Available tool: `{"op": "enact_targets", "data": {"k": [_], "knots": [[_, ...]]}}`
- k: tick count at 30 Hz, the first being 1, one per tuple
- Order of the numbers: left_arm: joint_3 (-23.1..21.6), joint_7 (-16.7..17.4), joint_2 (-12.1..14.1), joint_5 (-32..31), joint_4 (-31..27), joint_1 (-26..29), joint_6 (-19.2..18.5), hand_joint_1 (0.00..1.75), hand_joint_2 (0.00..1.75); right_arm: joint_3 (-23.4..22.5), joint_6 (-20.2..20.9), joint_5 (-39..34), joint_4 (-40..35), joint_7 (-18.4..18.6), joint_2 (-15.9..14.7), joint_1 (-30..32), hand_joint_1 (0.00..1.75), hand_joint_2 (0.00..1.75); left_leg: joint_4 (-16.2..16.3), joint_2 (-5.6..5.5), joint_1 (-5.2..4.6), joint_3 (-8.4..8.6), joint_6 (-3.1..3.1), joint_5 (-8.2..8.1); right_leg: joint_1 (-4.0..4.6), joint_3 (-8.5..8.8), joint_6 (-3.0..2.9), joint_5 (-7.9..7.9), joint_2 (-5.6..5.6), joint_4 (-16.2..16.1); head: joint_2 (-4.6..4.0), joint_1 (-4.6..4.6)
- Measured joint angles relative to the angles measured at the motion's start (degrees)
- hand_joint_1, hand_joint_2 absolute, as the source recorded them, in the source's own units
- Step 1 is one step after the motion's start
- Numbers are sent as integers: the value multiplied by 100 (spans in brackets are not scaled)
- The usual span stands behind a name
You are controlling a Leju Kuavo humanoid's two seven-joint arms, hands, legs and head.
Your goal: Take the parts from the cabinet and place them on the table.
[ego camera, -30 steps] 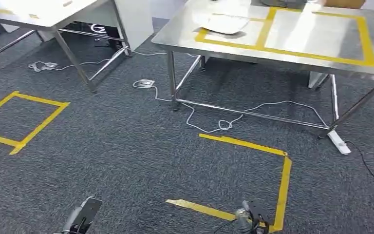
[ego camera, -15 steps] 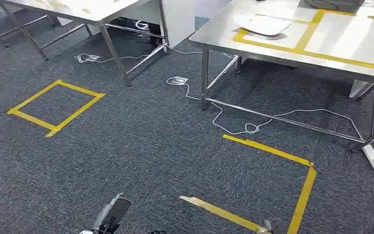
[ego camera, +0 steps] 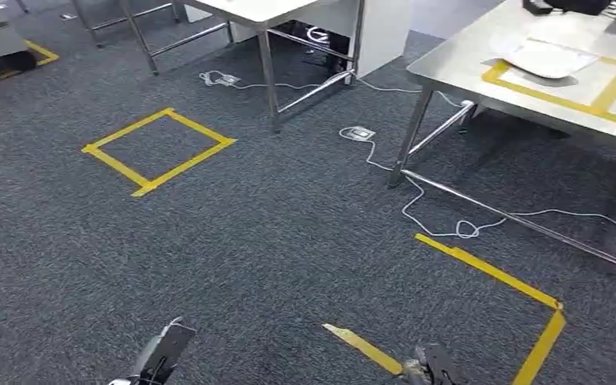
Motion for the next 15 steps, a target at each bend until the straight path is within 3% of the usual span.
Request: {"op": "enact_targets", "data": {"k": [1,2,3,4,7,8,9,10,11,13,14,15], "knots": [[0,4,0,0,-4,-1,0,0,0,4,-2,0,0,0,0,-7,0,0,2,-74,1,8,-3,1,-1,178,-13,257,35,-422,0,2],[0,4,0,0,-9,-3,2,0,0,11,-2,0,0,0,0,-14,0,0,5,-148,4,20,-11,3,-10,410,-36,532,162,-950,0,4],[0,4,-2,0,-11,-7,0,0,0,17,-2,0,0,0,0,-13,0,0,7,-207,8,9,-35,9,-31,549,-56,573,466,-1279,0,2],[0,7,0,0,-11,-26,0,0,0,24,-2,0,0,-2,0,-13,0,0,61,-290,-15,-40,-70,7,-59,616,-51,531,480,-1462,0,-8],[0,11,9,0,-17,18,0,0,0,37,-2,0,-7,2,0,-24,0,0,35,-450,32,-122,-188,80,-5,626,-108,550,338,-1400,0,-11],[0,11,40,0,-17,28,2,0,0,39,-7,0,-15,2,20,-26,0,0,65,-448,35,-136,-205,43,-65,643,-153,581,252,-1447,0,2],[-2,17,39,-11,-20,35,0,0,0,39,-7,0,-20,0,17,-32,0,0,205,-84,1,-188,-236,-76,-48,657,-185,586,184,-1448,0,-24],[-9,46,39,-48,-22,14,2,0,0,39,-2,4,-22,0,17,-30,0,0,546,127,13,-345,-274,-287,-39,661,-218,573,98,-1447,0,-92],[-24,74,33,-81,-22,0,11,0,0,39,-4,13,-22,0,17,-15,0,0,1020,238,29,-562,-305,-522,-26,665,-230,564,-2,-1445,0,-83],[-57,112,26,-133,-20,20,50,0,0,42,-18,33,-20,0,17,3,0,0,1798,302,61,-921,-341,-801,-11,663,-240,550,-175,-1443,0,-85],[-74,125,26,-138,-20,56,74,0,0,42,-50,44,-20,0,17,2,0,0,1841,308,75,-929,-349,-753,-10,667,-238,543,-251,-1443,0,-88],[-83,127,26,-136,-22,88,96,0,0,39,-61,68,-22,0,17,-3,0,0,1628,316,80,-812,-345,-583,-6,673,-234,535,-323,-1443,0,-87]]}}
